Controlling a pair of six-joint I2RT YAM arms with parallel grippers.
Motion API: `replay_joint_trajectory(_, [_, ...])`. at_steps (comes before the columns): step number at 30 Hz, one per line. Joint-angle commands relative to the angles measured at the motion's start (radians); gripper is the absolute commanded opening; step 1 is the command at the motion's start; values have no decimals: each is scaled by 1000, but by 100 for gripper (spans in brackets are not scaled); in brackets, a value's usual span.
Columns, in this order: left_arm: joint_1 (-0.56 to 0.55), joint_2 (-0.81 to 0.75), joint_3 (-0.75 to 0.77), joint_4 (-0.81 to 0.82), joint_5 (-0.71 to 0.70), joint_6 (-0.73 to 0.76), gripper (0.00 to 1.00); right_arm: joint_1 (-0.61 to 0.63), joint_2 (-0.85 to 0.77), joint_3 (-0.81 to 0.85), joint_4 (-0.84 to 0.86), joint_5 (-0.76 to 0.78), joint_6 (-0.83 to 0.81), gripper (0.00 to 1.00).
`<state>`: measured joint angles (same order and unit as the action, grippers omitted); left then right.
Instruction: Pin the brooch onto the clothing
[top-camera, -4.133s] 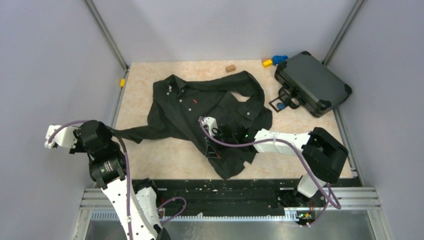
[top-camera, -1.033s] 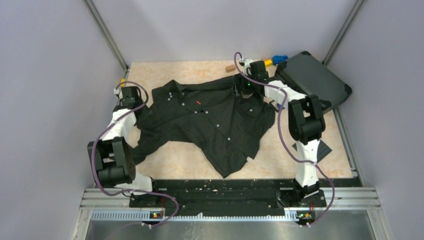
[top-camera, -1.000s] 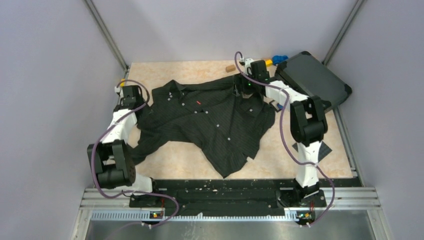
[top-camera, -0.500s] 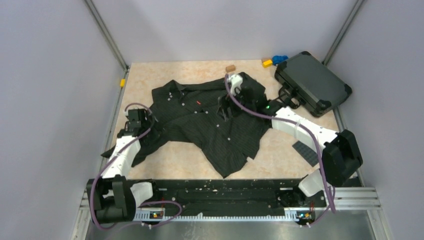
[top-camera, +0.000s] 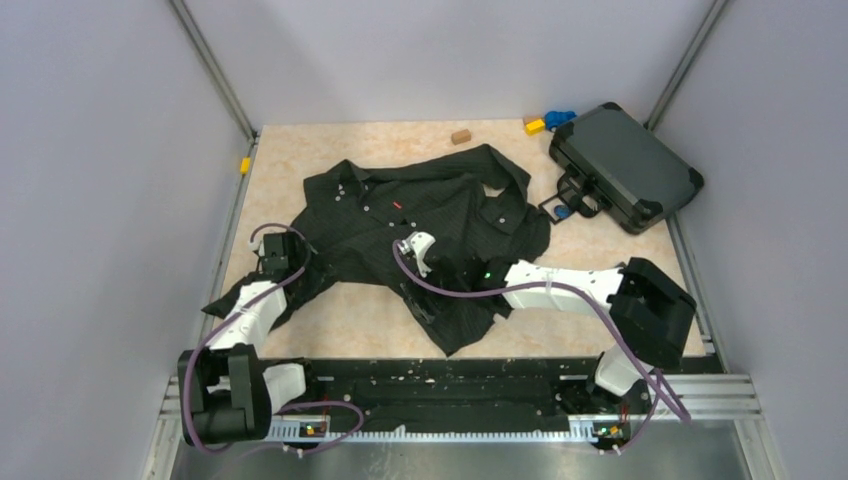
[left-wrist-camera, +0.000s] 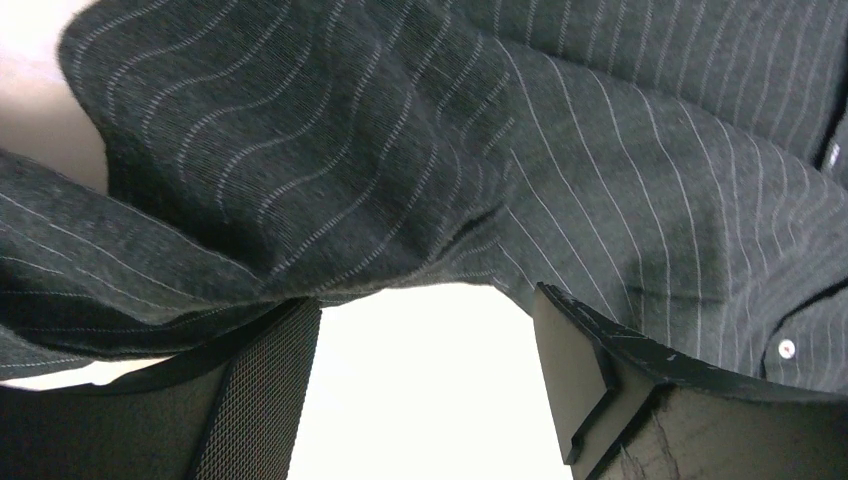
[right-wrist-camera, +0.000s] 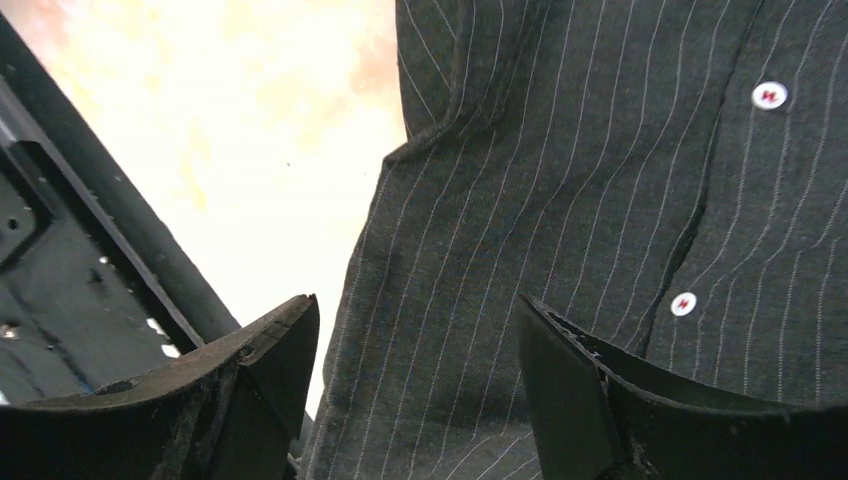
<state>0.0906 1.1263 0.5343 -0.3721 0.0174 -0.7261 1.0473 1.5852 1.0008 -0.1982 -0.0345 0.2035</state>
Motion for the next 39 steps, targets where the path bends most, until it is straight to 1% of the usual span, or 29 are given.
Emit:
replay_joint_trajectory(1, [0, 35, -20, 86, -89, -35, 81, 36, 36, -10, 29, 90, 5, 72])
replay_joint_trajectory(6, [0, 98, -23, 115, -88, -36, 75, 71, 81, -3, 36, 124, 8, 71])
replay_joint_trajectory(8, [0, 116, -24, 129, -89, -35, 68, 87, 103, 4, 36, 145, 18, 68])
replay_joint_trajectory(12, [0, 134, -26, 137, -112, -28, 49, 101, 144, 7, 46, 166, 39, 61])
replay_joint_trajectory(14, [1, 144, -25, 137, -124, -22, 41, 107, 161, 12, 36, 181, 44, 53])
replay_joint_trajectory(16, [2, 154, -24, 140, -127, -17, 25, 111, 163, 14, 26, 209, 50, 42])
replay_joint_trajectory(19, [11, 172, -24, 144, -135, -14, 0, 110, 138, 13, 10, 247, 60, 20])
replay_joint_trajectory(20, [17, 173, -23, 144, -136, -13, 0, 110, 125, 16, 0, 261, 63, 10])
replay_joint_trajectory(21, [33, 169, -25, 144, -134, -12, 0, 110, 112, 19, -9, 269, 67, 3])
replay_joint_trajectory(22, [47, 160, -27, 144, -132, -11, 0, 109, 96, 24, -19, 281, 68, 0])
replay_joint_trajectory(26, [112, 112, -25, 129, -124, 14, 0, 109, 38, 47, -70, 325, 60, 0])
replay_joint_trajectory(28, [146, 92, -15, 115, -119, 33, 0, 97, 12, 57, -92, 316, 48, 0])
replay_joint_trajectory(32, [190, 66, 11, 81, -136, 77, 0, 41, -35, 58, -106, 220, 31, 0])
replay_joint_trajectory(35, [195, 55, 27, 60, -157, 103, 0, -18, -43, 53, -100, 136, 7, 0])
replay_joint_trajectory(36, [195, 50, 30, 56, -163, 109, 0, -37, -41, 52, -97, 127, -1, 2])
replay_joint_trajectory(37, [195, 48, 34, 50, -168, 114, 0, -54, -37, 53, -93, 122, -11, 7])
replay_joint_trajectory(39, [195, 41, 40, 41, -180, 122, 0, -88, -27, 53, -99, 134, -28, 18])
